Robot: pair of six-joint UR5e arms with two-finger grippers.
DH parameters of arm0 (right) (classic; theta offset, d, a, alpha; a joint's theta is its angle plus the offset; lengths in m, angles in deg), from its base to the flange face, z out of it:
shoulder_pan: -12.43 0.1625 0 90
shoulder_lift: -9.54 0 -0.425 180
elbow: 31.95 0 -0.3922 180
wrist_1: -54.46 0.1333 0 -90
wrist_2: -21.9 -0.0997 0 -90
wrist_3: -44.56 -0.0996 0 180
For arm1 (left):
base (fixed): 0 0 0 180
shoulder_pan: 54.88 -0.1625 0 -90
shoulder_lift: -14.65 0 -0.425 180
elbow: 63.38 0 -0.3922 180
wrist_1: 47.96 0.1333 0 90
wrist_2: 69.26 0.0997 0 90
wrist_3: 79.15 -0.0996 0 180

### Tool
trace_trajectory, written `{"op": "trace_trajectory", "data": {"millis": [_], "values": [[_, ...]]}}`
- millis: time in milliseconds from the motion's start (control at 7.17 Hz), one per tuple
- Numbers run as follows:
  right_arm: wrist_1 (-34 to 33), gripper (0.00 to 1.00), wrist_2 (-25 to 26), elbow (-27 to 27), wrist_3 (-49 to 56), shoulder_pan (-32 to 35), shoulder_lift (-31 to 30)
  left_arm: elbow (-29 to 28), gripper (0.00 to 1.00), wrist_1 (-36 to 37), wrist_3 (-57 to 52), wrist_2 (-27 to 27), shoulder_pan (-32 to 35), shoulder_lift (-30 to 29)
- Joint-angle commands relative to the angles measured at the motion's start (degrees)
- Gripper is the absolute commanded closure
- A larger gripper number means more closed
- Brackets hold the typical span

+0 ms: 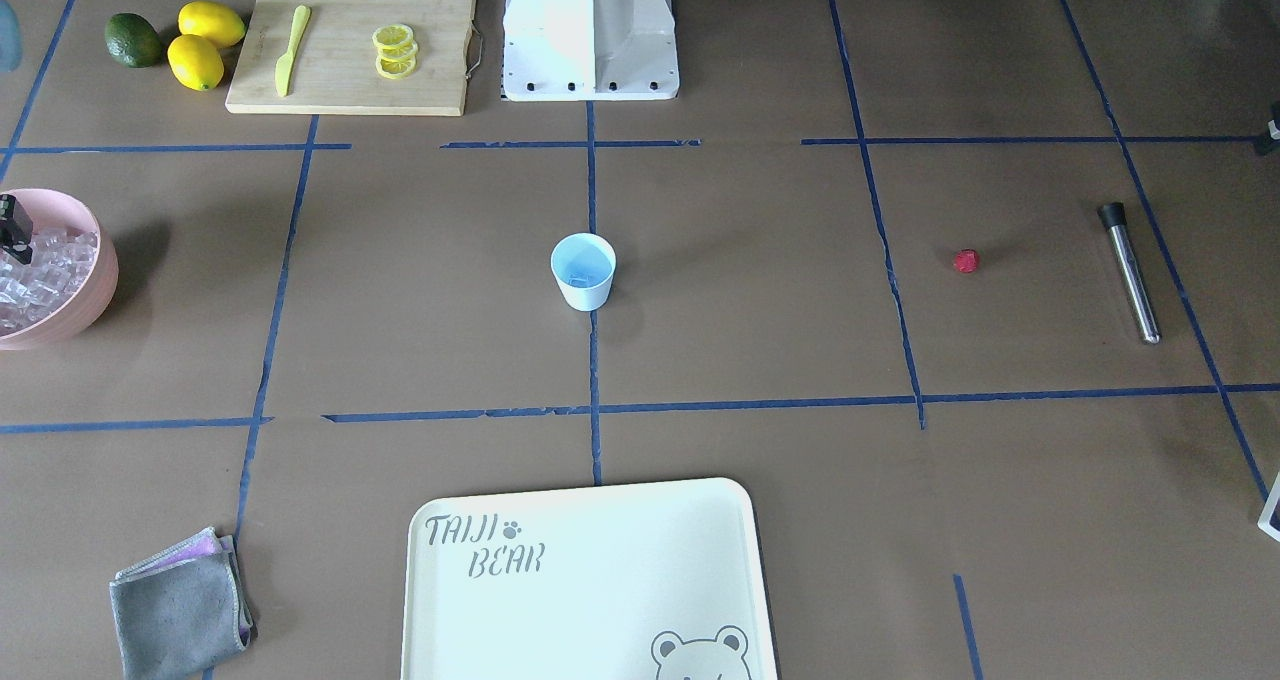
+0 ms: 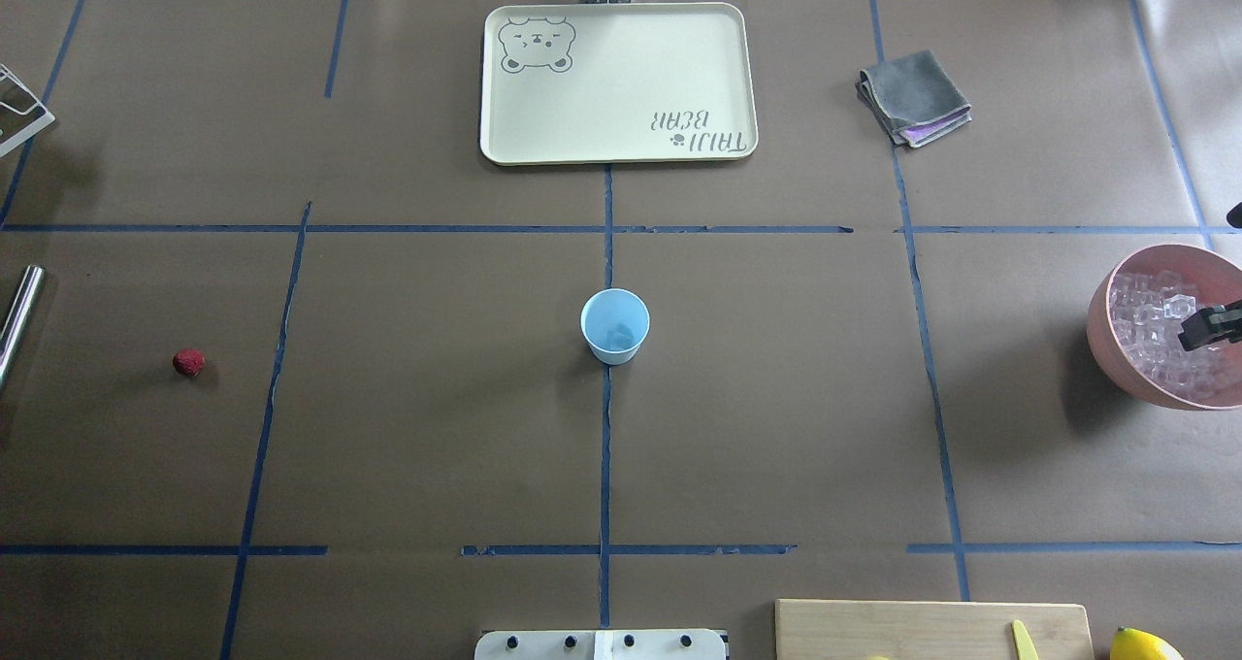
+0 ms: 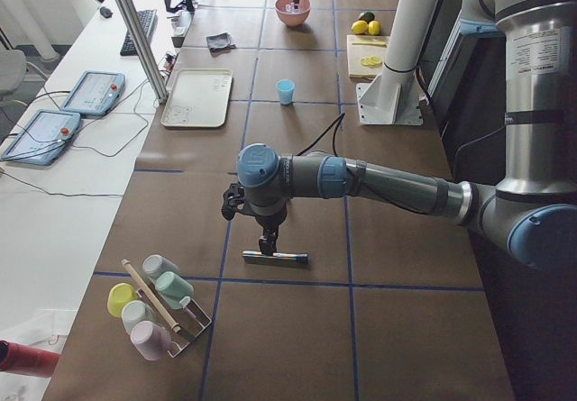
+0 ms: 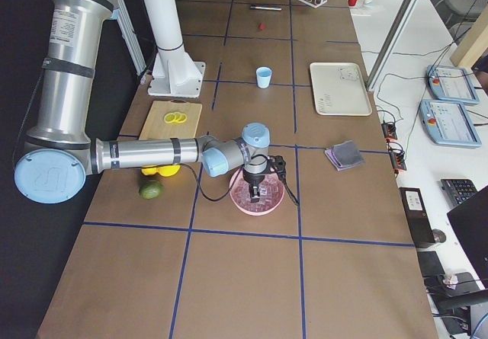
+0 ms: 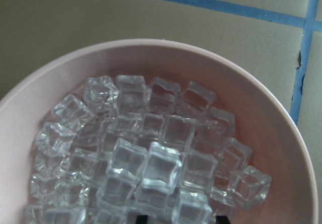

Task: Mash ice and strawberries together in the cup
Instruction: 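Grasp another ice cube from the bowl with the right gripper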

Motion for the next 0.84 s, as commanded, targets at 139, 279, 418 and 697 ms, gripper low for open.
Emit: {"op": "trace_trajectory", "data": {"millis": [139, 279, 418, 697], "values": [[0.16, 1.00, -2.60, -0.55, 0.60, 0.14, 0.16, -0.04, 0.00, 0.00, 0.00, 0.00, 0.00, 0.05], [0.16, 1.00, -4.36, -2.98, 0.08, 0.40, -0.28, -0.04, 0.00, 0.00, 0.00, 0.00, 0.00, 0.05], [-0.45, 1.00, -5.77, -7.01, -2.10, 0.40, -0.80, 0.05, 0.00, 0.00, 0.00, 0.00, 0.00, 0.05], [0.24, 1.00, -9.10, -12.30, -15.95, -0.38, 0.24, 0.05, 0.00, 0.00, 0.00, 0.00, 0.00, 0.05]]}}
